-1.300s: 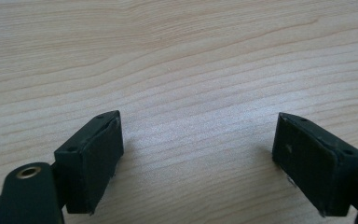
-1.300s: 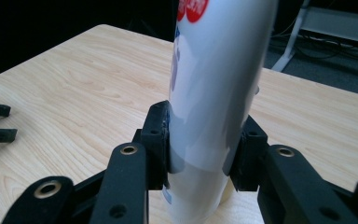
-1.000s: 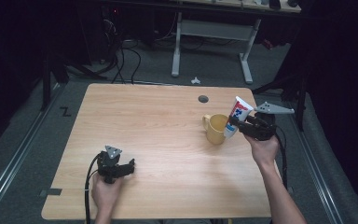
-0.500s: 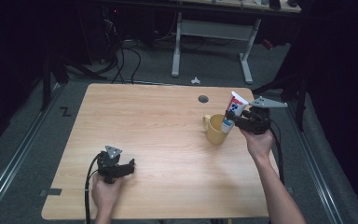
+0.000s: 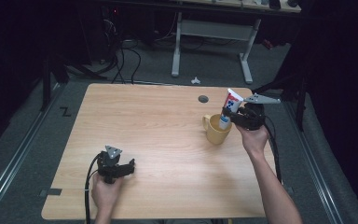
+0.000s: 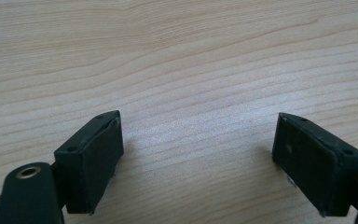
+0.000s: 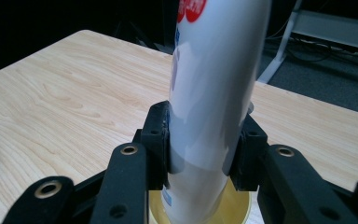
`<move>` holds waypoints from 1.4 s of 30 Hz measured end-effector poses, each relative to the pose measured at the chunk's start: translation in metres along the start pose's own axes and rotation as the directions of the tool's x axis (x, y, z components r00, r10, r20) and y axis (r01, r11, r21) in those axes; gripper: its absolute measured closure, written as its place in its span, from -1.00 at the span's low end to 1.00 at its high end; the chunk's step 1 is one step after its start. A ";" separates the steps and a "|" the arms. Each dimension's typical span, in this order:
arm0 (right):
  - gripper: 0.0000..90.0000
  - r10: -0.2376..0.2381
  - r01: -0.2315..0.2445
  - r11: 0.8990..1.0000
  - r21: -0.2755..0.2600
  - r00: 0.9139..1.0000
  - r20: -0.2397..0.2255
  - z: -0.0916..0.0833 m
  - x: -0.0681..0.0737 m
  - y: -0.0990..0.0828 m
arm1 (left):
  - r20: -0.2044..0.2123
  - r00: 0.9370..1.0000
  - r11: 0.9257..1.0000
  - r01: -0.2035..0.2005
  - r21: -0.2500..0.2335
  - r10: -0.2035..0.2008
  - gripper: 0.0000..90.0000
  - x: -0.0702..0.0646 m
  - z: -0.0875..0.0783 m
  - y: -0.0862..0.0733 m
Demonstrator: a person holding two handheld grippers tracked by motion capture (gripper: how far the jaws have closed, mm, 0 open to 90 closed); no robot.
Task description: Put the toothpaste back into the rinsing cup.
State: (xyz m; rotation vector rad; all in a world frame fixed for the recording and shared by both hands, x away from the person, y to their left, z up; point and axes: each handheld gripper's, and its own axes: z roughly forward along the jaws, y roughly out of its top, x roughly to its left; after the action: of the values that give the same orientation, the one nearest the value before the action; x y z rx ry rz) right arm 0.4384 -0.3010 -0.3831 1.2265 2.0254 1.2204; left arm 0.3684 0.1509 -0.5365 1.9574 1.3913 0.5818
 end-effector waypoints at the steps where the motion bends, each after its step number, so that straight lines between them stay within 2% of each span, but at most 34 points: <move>1: 0.43 -0.002 0.002 1.000 0.005 1.000 0.004 0.002 0.000 0.000 | 0.000 1.000 1.000 0.001 0.000 -0.001 -0.63 0.000 0.000 0.000; 14: 0.43 -0.033 0.032 0.998 0.045 0.999 0.030 0.016 0.000 -0.003 | 0.001 1.000 1.000 0.002 0.000 -0.002 -0.63 0.000 0.000 0.000; 32: 0.43 -0.013 0.010 0.996 0.088 0.999 0.036 0.035 -0.003 -0.017 | -0.001 1.000 1.000 0.002 -0.001 -0.002 -0.63 0.000 0.000 0.000; 42: 0.43 -0.001 -0.003 0.995 0.099 0.999 0.044 0.039 -0.006 -0.026 | -0.001 1.000 1.000 0.002 0.000 -0.002 -0.63 0.000 0.000 0.000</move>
State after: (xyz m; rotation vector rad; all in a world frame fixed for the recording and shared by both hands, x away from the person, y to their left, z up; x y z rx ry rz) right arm 0.4594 -0.2941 -0.4251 1.2893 2.0754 1.0949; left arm 0.3684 0.1508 -0.5366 1.9558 1.3931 0.5820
